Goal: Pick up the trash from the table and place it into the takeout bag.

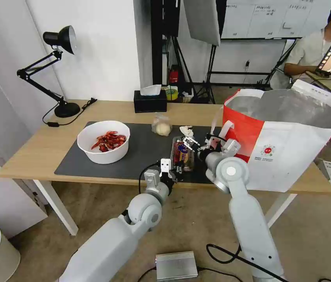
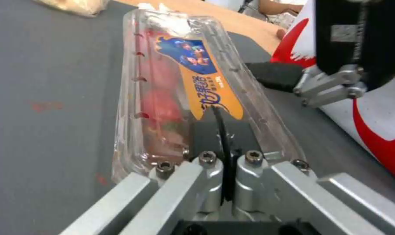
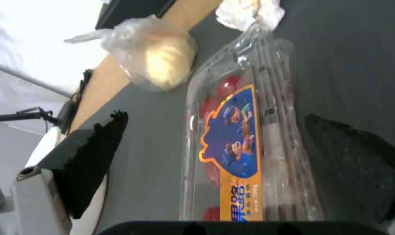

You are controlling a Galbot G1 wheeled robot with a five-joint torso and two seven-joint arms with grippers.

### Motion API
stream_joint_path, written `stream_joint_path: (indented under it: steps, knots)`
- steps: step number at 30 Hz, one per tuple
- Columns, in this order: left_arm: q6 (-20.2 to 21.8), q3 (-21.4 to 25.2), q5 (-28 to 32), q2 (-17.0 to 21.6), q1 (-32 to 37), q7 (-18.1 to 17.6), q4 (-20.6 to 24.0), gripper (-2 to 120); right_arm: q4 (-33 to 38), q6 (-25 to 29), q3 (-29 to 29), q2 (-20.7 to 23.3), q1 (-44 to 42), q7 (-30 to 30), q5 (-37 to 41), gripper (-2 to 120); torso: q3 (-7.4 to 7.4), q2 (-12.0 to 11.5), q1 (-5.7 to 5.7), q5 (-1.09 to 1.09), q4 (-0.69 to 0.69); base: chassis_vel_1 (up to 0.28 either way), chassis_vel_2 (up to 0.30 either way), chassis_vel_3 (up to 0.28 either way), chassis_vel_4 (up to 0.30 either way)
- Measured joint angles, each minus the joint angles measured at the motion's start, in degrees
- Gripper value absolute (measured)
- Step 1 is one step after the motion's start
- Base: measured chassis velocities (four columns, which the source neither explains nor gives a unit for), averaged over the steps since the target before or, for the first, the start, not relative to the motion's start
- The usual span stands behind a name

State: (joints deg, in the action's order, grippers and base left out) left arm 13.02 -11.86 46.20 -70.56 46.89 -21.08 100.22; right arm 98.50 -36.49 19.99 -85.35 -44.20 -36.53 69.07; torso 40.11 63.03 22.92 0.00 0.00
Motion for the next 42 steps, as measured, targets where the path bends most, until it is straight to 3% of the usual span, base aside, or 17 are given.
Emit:
stream_joint_path:
  steps: [42]
  knots:
    - [-0.37, 0.63, -0.33, 0.04, 1.04, 0.04, 0.52, 0, -5.4, -1.93, 1.85, -2.89, 2.98, -5.43, 6.15, 100, -0.01, 0.0, 0.0, 0.0, 0.0, 0.0, 0.0, 0.0, 0.0]
